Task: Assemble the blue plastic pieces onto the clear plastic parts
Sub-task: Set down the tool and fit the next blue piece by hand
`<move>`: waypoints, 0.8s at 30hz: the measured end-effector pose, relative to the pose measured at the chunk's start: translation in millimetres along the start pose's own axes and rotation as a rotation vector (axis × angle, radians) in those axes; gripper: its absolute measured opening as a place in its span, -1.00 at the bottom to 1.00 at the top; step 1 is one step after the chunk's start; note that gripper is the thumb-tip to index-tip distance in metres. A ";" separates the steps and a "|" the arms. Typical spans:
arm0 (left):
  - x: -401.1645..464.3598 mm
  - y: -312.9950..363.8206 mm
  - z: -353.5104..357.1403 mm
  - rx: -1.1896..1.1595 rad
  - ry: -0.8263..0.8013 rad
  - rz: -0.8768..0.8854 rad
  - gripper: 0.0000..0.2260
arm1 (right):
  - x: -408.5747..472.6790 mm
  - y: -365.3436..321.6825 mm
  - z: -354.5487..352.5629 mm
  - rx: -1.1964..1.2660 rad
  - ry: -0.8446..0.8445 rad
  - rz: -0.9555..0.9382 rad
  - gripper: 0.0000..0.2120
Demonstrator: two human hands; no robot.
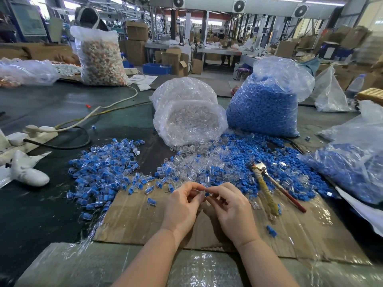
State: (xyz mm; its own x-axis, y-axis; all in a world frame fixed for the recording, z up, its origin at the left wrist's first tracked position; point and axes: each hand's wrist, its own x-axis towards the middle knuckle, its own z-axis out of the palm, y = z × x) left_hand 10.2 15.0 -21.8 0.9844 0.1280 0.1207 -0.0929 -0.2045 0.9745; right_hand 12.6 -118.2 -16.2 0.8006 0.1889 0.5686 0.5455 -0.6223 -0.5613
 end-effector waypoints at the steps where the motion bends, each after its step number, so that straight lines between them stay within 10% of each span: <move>1: 0.0 0.5 -0.1 0.002 -0.002 0.001 -0.86 | 0.2 0.1 0.1 0.000 0.003 -0.002 -0.89; 24: -0.8 3.4 -0.7 0.044 0.003 0.012 -0.88 | 1.1 -0.7 1.2 -0.044 0.022 0.028 -0.83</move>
State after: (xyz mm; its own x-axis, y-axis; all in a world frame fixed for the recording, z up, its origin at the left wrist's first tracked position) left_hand 8.9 14.9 -18.5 0.9827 0.1286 0.1331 -0.0980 -0.2486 0.9636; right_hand 13.4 -116.7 -15.8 0.8094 0.1544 0.5666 0.5113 -0.6597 -0.5507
